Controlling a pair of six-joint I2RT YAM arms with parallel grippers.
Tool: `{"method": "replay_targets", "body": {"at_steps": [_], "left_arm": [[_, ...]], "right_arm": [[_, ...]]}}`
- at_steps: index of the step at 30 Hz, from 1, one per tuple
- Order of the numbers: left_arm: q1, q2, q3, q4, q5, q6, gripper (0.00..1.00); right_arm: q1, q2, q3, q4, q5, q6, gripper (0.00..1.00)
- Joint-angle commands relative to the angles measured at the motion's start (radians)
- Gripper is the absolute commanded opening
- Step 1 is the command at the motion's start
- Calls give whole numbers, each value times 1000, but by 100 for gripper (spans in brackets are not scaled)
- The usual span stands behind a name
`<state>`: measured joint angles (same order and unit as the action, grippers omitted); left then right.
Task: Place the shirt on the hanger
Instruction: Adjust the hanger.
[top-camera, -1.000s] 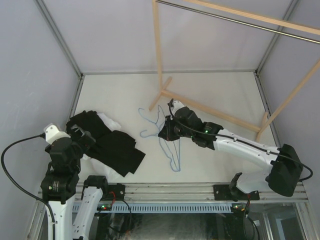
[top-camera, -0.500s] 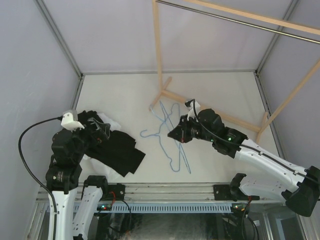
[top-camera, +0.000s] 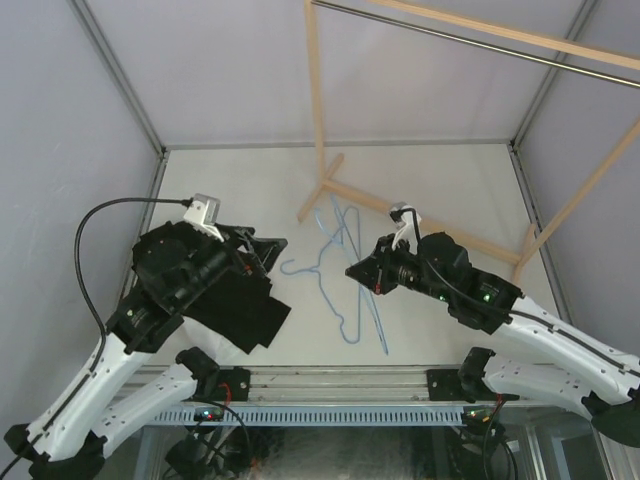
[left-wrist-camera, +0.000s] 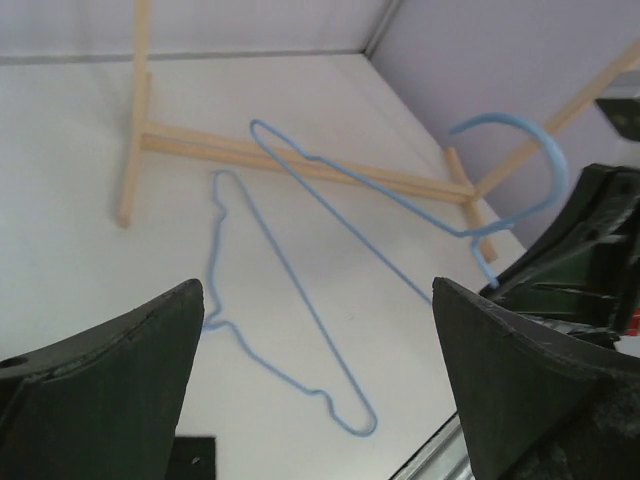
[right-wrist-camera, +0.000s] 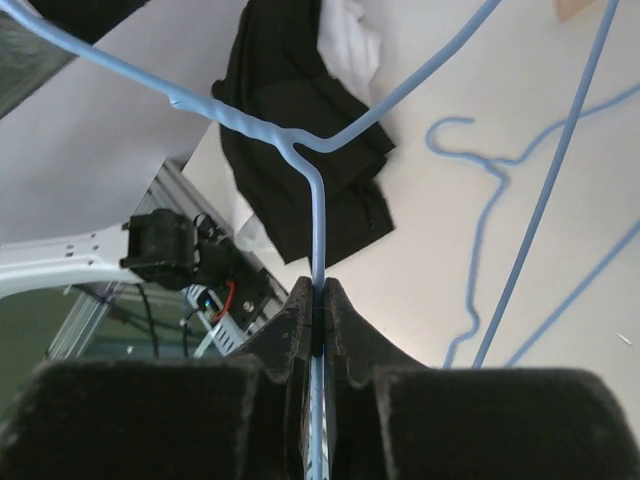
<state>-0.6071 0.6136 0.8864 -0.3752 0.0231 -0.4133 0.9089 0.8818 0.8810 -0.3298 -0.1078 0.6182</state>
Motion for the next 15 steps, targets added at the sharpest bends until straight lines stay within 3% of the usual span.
{"method": "replay_targets", "body": {"at_steps": [1,8,15], "left_arm": [[-94,15,88,221,-76,-52,100],[-166,53,87,321,-71,-106,100],[-173,142,102,262,-120,-155,100]], "right_arm": [[62,-32,-30,6,275,68,0],[105,27,-37,20,358,83,0],[165,106,-4,48,343,35,0]]}}
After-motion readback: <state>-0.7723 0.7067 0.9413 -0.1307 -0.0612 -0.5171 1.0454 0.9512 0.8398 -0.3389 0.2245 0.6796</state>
